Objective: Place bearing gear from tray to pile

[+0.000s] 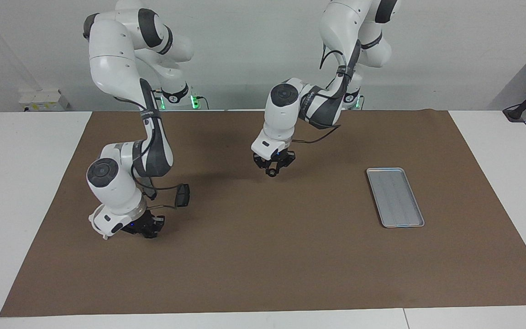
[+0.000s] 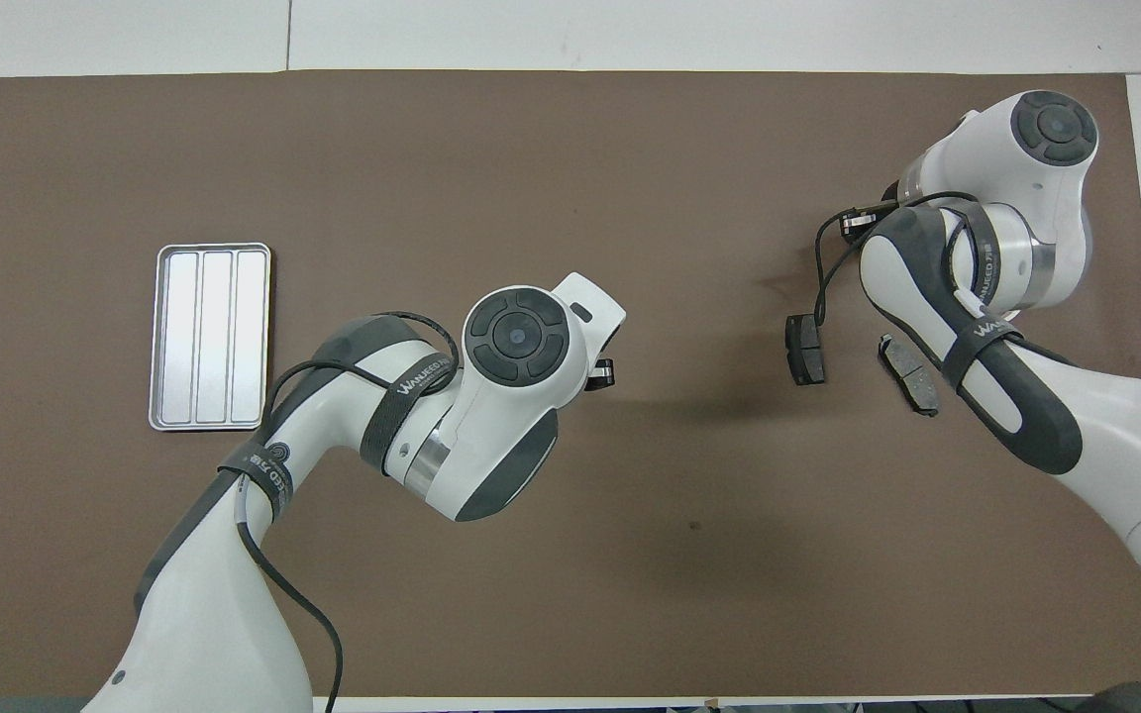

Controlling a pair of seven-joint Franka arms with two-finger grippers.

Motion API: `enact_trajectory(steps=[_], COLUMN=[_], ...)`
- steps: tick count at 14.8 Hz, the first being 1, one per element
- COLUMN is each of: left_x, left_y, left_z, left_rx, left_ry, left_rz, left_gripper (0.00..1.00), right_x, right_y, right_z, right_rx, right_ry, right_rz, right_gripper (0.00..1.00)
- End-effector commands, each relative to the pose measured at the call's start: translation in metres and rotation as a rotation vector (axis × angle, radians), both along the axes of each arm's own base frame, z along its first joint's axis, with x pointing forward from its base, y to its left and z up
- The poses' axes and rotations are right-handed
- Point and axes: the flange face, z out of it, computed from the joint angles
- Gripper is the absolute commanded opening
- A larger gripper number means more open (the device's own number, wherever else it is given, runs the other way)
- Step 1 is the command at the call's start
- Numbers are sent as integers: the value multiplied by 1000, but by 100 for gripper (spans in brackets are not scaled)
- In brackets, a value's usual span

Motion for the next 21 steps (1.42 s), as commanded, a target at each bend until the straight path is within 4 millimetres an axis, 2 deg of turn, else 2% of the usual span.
enact_trajectory(steps=[1, 2, 4, 6, 10, 12, 13, 16, 21], left_x=[-9, -12, -16, -16, -15, -15, -15, -15, -17], left_y=[8, 11, 11, 11, 9, 8, 6, 6, 9], left_z=[-11, -16, -21, -22, -26, -30, -31, -34, -46], left_rx=[60, 77, 86, 85, 62, 35, 32, 28, 26], left_ry=[-23, -22, -15, -17, -42, -69, -71, -74, -74], left_rz=[-8, -16, -20, -14, -21, -23, -25, -25, -25], left_gripper=[0, 0, 0, 0, 0, 0, 0, 0, 0], right_x=[-3, -3, -5, -8, -24, -36, -40, -46, -47], right_y=[2, 2, 4, 8, 14, 43, 48, 68, 72], right_z=[-10, -7, 3, 23, 93, 124, 134, 144, 145], right_rx=[6, 4, -1, -17, -64, -59, -65, -69, -70], right_ry=[-2, 2, 16, 46, 71, 95, 99, 98, 98], right_rz=[12, 14, 17, 28, 50, 52, 19, -7, -16], right_gripper=[91, 100, 100, 100, 100, 100, 100, 100, 100])
